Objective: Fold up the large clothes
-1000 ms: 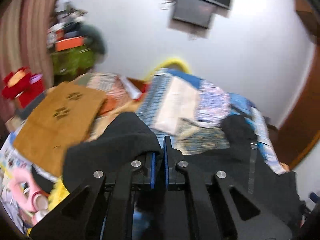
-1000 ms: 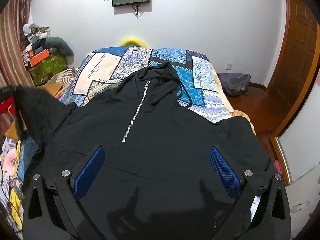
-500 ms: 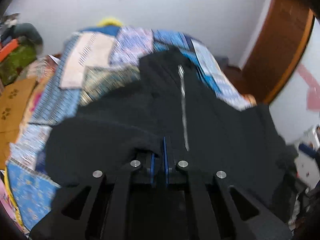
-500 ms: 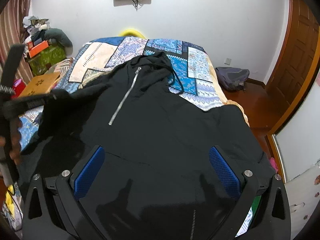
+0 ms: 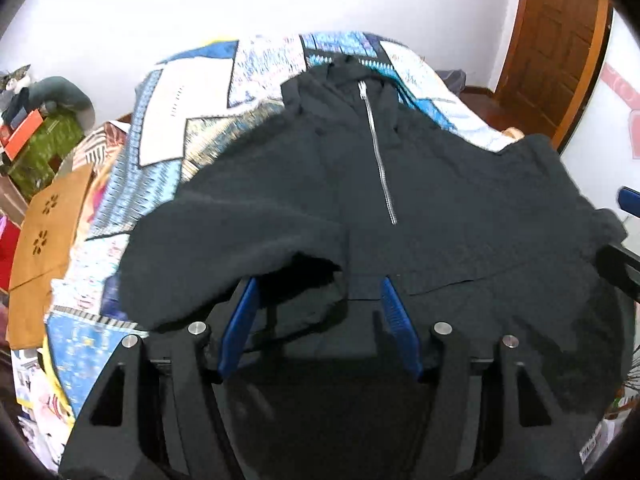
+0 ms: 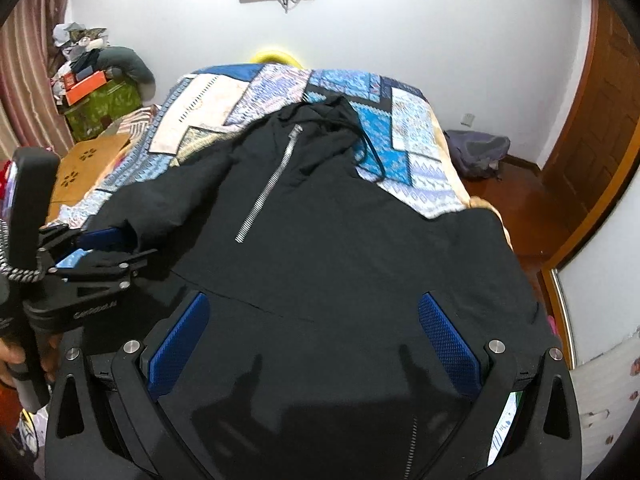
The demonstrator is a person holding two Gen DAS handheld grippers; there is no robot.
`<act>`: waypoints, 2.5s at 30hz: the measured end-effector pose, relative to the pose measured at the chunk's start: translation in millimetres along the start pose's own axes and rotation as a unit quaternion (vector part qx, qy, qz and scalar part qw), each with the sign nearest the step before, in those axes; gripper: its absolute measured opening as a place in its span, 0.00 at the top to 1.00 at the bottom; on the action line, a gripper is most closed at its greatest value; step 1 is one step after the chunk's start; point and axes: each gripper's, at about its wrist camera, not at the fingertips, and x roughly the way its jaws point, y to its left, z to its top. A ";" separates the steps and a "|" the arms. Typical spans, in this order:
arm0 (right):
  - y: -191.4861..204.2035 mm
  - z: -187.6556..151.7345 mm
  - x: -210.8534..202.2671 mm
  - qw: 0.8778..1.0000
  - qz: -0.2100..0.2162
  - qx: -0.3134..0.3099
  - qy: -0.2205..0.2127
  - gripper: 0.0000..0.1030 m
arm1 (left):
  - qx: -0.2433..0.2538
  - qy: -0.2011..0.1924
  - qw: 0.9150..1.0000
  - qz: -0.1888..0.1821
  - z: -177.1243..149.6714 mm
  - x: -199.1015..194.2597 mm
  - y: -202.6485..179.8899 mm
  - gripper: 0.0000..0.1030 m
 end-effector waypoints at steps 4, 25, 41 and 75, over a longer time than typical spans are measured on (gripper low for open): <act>18.6 12.6 -5.3 1.000 0.012 -0.012 -0.015 0.00 | -0.014 -0.051 0.998 0.020 1.8 -38.1 26.8 0.22; 209.9 49.4 72.4 0.977 0.096 -0.187 0.019 0.00 | -0.163 -0.098 0.976 0.109 -66.8 -101.2 202.2 0.06; 277.2 36.6 167.6 0.957 0.105 -0.242 0.118 0.47 | -0.212 -0.041 0.970 0.111 -102.6 -66.4 230.0 0.06; 61.5 68.2 51.4 0.994 0.091 -0.047 0.021 0.75 | -0.167 0.024 0.983 0.076 -77.9 -4.1 149.4 0.06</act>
